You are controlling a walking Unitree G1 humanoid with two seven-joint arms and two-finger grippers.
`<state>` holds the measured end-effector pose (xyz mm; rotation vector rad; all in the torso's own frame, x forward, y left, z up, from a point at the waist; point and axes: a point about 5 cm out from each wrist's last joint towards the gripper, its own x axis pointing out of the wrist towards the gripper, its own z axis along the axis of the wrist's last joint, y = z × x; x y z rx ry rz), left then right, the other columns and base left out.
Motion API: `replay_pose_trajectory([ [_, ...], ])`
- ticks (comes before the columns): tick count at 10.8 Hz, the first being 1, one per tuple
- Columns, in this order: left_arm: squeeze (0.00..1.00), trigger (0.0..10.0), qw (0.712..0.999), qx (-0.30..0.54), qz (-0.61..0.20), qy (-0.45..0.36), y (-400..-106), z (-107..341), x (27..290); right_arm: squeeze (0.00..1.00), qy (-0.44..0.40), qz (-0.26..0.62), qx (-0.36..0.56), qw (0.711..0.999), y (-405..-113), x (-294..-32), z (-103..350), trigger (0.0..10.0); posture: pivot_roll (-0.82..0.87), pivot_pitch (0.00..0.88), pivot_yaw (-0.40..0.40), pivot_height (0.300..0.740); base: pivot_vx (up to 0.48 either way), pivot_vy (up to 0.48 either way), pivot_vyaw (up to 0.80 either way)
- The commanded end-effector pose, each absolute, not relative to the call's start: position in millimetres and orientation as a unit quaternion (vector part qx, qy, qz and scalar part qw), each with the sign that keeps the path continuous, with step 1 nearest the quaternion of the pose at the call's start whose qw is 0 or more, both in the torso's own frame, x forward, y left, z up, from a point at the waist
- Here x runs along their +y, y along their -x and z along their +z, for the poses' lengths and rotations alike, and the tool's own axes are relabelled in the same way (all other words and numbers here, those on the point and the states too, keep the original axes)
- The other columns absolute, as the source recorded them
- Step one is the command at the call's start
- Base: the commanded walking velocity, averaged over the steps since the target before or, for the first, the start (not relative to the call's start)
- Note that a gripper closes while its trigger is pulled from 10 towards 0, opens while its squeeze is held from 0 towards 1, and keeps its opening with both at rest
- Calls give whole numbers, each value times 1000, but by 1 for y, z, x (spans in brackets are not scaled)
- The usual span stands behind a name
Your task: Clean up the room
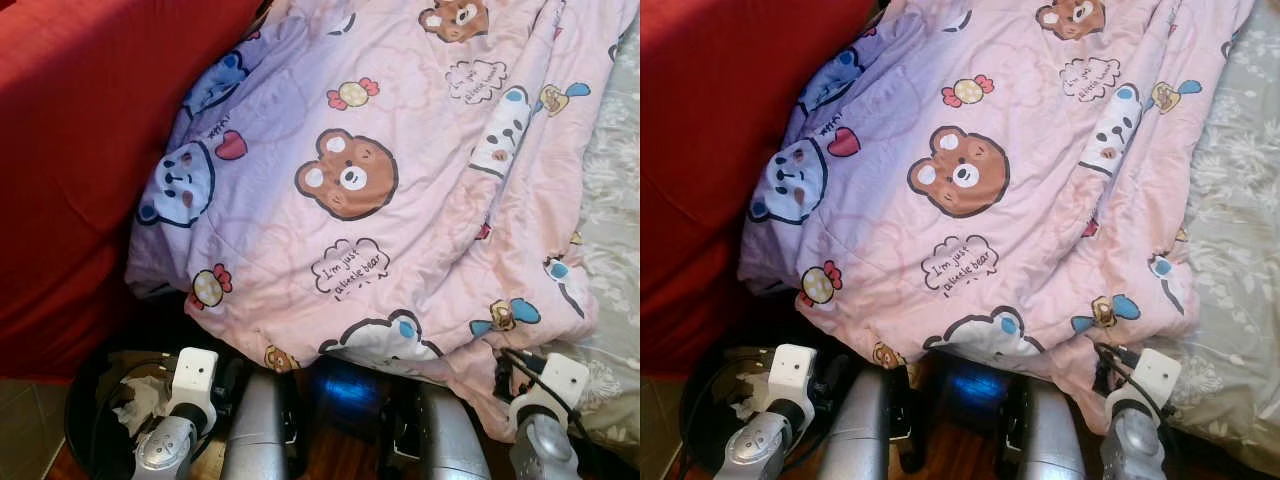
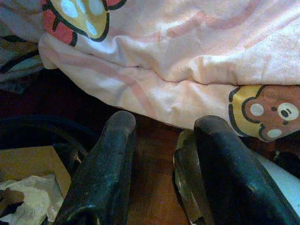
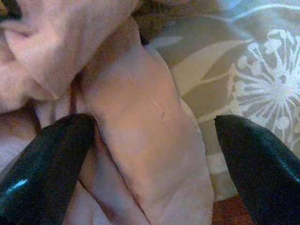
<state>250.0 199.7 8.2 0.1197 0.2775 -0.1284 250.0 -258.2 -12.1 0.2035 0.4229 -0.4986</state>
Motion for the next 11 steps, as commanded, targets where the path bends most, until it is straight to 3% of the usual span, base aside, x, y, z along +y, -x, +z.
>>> replay_pose_trajectory([
  [1,0,10000,983,160,-58,-67,-238,-1,206,0,-109,-249,235,933,-239,-258,-23,0,179,382,68,635,0,0,0],
  [4,0,10000,983,161,-57,-67,-236,-1,205,0,-106,-244,235,935,-243,-260,-20,0,180,399,67,635,0,0,0],
  [11,0,10000,983,161,-55,-70,-234,-1,207,0,-96,-258,280,920,-223,-267,-35,0,204,374,69,635,0,0,0],
])
